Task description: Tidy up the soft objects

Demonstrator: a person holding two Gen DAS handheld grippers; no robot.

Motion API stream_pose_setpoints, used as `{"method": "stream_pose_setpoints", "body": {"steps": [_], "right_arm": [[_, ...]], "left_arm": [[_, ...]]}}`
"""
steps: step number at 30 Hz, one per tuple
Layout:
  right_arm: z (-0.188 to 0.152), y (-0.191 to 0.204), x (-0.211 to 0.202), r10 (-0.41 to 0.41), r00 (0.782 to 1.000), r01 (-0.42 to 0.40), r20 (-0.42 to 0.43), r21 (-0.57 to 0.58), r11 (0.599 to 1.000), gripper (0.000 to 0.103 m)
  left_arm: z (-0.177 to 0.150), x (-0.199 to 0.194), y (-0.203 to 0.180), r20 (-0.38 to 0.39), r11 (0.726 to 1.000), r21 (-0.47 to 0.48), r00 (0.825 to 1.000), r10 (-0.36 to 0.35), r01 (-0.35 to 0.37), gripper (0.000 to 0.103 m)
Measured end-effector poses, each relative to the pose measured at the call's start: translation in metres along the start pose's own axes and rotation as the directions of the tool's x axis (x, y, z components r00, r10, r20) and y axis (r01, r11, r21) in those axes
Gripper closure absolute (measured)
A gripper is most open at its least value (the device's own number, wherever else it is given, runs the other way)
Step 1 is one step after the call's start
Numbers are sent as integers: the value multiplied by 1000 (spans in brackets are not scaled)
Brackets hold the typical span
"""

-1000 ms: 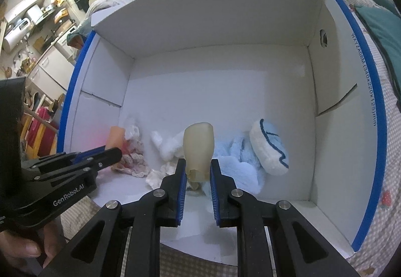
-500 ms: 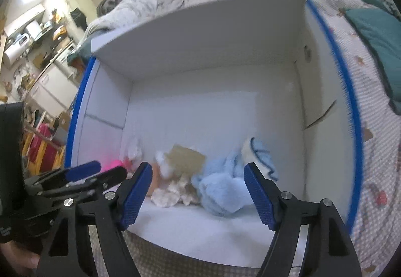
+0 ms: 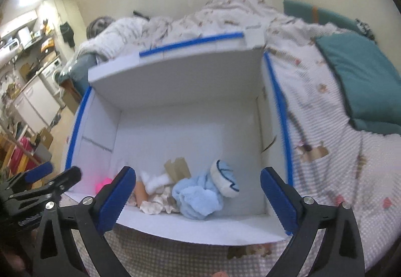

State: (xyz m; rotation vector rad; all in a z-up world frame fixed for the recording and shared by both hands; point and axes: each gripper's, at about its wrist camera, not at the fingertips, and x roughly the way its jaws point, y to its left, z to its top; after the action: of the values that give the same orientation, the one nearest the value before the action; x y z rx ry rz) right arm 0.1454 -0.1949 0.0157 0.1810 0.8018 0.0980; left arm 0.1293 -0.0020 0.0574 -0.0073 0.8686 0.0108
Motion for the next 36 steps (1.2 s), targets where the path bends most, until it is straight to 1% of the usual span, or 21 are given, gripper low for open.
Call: {"method": "stream_pose_setpoints", "body": {"steps": [4, 5, 8, 10, 12, 14, 17, 20, 22, 23, 24, 25, 26, 27, 28, 29, 32, 34, 36], "right_arm": [[-3, 2, -20, 8, 1000, -8, 22, -2, 1000, 0], [-4, 3, -25, 13, 1000, -13, 27, -4, 1000, 0], [-8, 7, -39, 18, 999, -18, 46, -16, 1000, 0], [-13, 11, -48, 17, 998, -16, 56, -26, 1000, 0], [-20, 14, -57, 5, 997, -2, 72, -40, 999, 0], [-28, 17, -69, -24, 994, 31, 111, -58, 998, 0], [-39, 19, -81, -20, 988, 31, 154, -66, 997, 0], [-52, 20, -83, -15, 989, 27, 148, -74, 997, 0], [-63, 20, -81, -25, 987, 37, 161, -77, 996, 0], [-69, 21, -78, -32, 987, 47, 161, -92, 995, 0], [-70, 23, -73, -46, 988, 61, 150, -98, 993, 0], [-69, 22, -71, -44, 989, 56, 140, -87, 995, 0], [-69, 21, -72, -22, 989, 33, 148, -70, 997, 0], [-68, 20, -74, -11, 987, 23, 160, -69, 997, 0], [-68, 21, -74, -13, 985, 27, 170, -81, 996, 0], [-67, 22, -74, -22, 985, 38, 172, -94, 995, 0], [-69, 21, -71, -24, 987, 37, 159, -80, 996, 0], [-70, 21, -70, -41, 987, 55, 155, -83, 995, 0], [-70, 19, -69, -37, 988, 48, 149, -74, 996, 0]], "left_arm": [[-2, -23, 9, 52, 999, -14, 998, 40, -40, 10], [-4, -29, 10, 66, 999, -15, 997, 38, -37, 10], [-11, -44, 13, 95, 1000, 1, 995, -3, 3, 6], [-18, -53, 12, 96, 1000, 9, 995, -7, 6, 1], [-24, -60, 14, 103, 1000, 6, 995, -18, 18, 1], [-30, -66, 15, 113, 1000, 7, 993, -17, 16, 1], [-40, -76, 17, 128, 1000, 7, 992, -18, 18, 1], [-53, -86, 18, 164, 1000, -3, 986, 3, -3, 1], [-64, -87, 17, 198, 1000, 1, 980, -5, 4, 1], [-68, -86, 16, 213, 1000, 10, 977, 11, -14, 1], [-71, -84, 13, 221, 998, 26, 974, 46, -53, 1], [-72, -82, 11, 218, 997, 31, 974, 62, -71, 1], [-73, -81, 12, 215, 997, 30, 975, 58, -66, 1], [-73, -81, 13, 213, 999, 28, 976, 38, -45, 1], [-73, -82, 14, 209, 1000, 25, 978, 13, -18, 1], [-74, -83, 15, 210, 1000, 19, 978, 3, -8, 1], [-74, -82, 19, 206, 1000, 3, 979, 8, -9, 1], [-73, -80, 22, 199, 1000, -16, 980, 9, -6, 1], [-72, -79, 24, 199, 1000, -27, 980, 12, -6, 1]]}}
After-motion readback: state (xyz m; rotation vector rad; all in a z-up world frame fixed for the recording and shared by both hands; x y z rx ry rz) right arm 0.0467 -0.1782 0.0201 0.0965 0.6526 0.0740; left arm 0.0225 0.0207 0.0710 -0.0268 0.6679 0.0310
